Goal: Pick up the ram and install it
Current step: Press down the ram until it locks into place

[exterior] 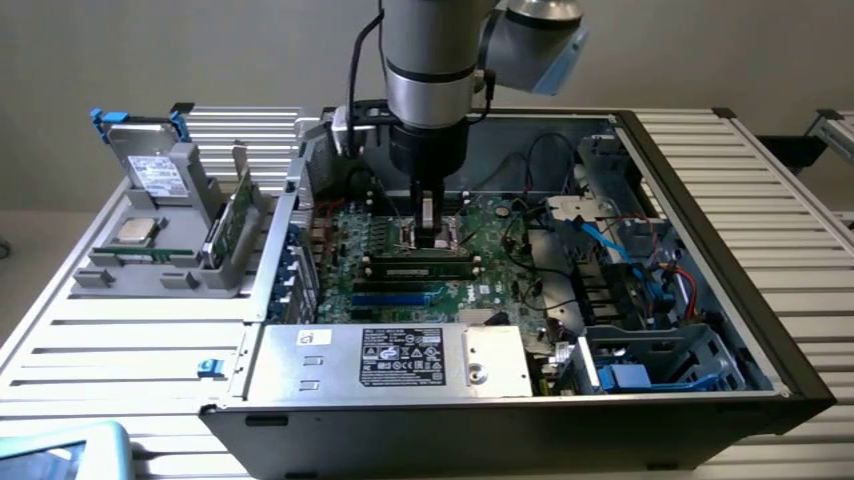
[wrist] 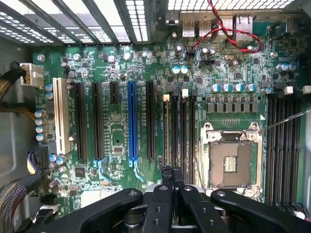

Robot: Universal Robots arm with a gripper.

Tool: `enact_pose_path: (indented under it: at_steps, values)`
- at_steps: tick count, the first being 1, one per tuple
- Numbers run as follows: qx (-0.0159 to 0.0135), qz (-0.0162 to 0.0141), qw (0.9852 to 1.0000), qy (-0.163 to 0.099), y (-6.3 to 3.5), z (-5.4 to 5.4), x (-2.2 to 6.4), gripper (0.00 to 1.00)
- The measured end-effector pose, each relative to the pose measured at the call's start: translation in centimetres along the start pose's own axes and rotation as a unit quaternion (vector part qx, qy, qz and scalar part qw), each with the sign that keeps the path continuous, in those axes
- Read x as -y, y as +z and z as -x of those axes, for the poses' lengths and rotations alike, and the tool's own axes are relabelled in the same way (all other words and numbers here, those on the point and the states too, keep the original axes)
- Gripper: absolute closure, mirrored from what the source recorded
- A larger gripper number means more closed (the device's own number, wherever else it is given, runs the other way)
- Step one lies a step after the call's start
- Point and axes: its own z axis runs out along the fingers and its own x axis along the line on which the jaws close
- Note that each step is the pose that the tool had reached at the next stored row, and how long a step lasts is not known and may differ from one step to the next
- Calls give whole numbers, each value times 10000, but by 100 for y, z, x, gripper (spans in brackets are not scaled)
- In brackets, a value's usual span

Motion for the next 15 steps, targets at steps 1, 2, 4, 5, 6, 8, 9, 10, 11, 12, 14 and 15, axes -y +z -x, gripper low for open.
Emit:
enact_pose_path:
  at_steps: [1, 2, 4, 5, 6, 8, 9, 10, 11, 12, 14, 15]
  values:
    - [0, 0, 10000, 0, 0, 0, 0, 89]
    - [0, 0, 10000, 1, 0, 0, 0, 89]
    - [-1, 1, 10000, 1, -1, 0, 0, 89]
    - [0, 0, 10000, 1, -1, 0, 0, 89]
    - [0, 0, 10000, 1, -1, 0, 0, 89]
    - [-1, 1, 10000, 0, -1, 0, 0, 89]
    - [-1, 1, 10000, 1, -1, 0, 0, 89]
    - [-1, 0, 10000, 1, -1, 0, 0, 89]
    - [-1, 0, 10000, 1, -1, 0, 0, 89]
    - [-1, 0, 10000, 1, -1, 0, 0, 89]
    - [-1, 0, 10000, 1, -1, 0, 0, 89]
    - [0, 0, 10000, 12, 0, 0, 0, 89]
